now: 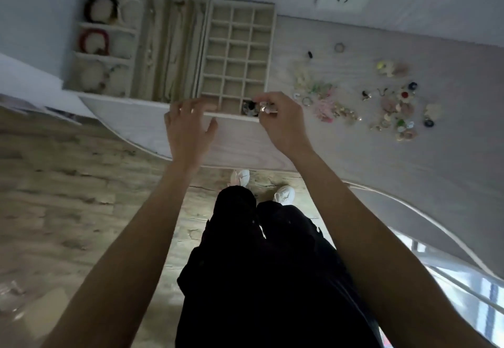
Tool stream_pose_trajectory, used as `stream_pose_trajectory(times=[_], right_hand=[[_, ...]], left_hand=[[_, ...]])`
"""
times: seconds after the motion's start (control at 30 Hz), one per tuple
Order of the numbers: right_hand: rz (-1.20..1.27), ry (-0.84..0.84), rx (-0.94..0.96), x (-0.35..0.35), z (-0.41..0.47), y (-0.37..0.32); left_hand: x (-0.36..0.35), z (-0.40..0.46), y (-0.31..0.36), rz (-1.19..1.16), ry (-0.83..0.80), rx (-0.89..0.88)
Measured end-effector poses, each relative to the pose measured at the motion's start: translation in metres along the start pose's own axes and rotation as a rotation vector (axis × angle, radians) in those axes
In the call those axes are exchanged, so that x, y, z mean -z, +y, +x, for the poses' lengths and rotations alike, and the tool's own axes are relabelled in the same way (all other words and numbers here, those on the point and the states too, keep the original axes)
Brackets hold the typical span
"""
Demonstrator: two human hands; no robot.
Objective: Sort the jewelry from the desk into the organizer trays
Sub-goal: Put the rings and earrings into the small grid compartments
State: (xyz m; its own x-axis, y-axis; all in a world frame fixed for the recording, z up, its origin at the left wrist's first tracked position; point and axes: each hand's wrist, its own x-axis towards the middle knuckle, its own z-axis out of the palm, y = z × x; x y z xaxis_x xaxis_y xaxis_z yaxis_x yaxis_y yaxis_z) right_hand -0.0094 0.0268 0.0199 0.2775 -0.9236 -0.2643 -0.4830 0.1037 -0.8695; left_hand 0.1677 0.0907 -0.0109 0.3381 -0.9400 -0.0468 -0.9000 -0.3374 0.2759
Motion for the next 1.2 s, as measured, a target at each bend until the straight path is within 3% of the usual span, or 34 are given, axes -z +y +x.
stream_pose_trajectory(times=[0.2, 0.3, 0.43, 0.6, 0.93, 1.1, 1.2], right_hand=[[-0.146, -0.085, 0.112, -0.040, 0.018, -0.018], [-0.177, 0.018, 0.091, -0.041, 0.019, -0.017], [-0.452, 0.212, 0.204, -0.037, 0.009, -0.007], [-0.741, 0.174, 0.288, -0.055, 0.005, -0.001], [-0.921, 0.126, 0.298, -0.054, 0.011, -0.006], [-0.871, 0.198, 0.310, -0.048, 0.012, -0.010], [-0.857, 0.150, 0.305, -0.054, 0.014, -0.007]], left_hand=[[-0.003, 0.003, -0.012, -0.029, -0.019, -0.071], [0.000, 0.005, -0.016, -0.130, 0.027, -0.119], [0.004, 0.013, -0.020, -0.197, 0.094, -0.201], [0.006, 0.036, -0.026, -0.190, 0.059, -0.411], [0.004, 0.054, -0.028, -0.018, 0.033, -0.663], [0.002, 0.052, -0.030, -0.095, 0.018, -0.606], [0.004, 0.051, -0.032, -0.110, 0.050, -0.596]])
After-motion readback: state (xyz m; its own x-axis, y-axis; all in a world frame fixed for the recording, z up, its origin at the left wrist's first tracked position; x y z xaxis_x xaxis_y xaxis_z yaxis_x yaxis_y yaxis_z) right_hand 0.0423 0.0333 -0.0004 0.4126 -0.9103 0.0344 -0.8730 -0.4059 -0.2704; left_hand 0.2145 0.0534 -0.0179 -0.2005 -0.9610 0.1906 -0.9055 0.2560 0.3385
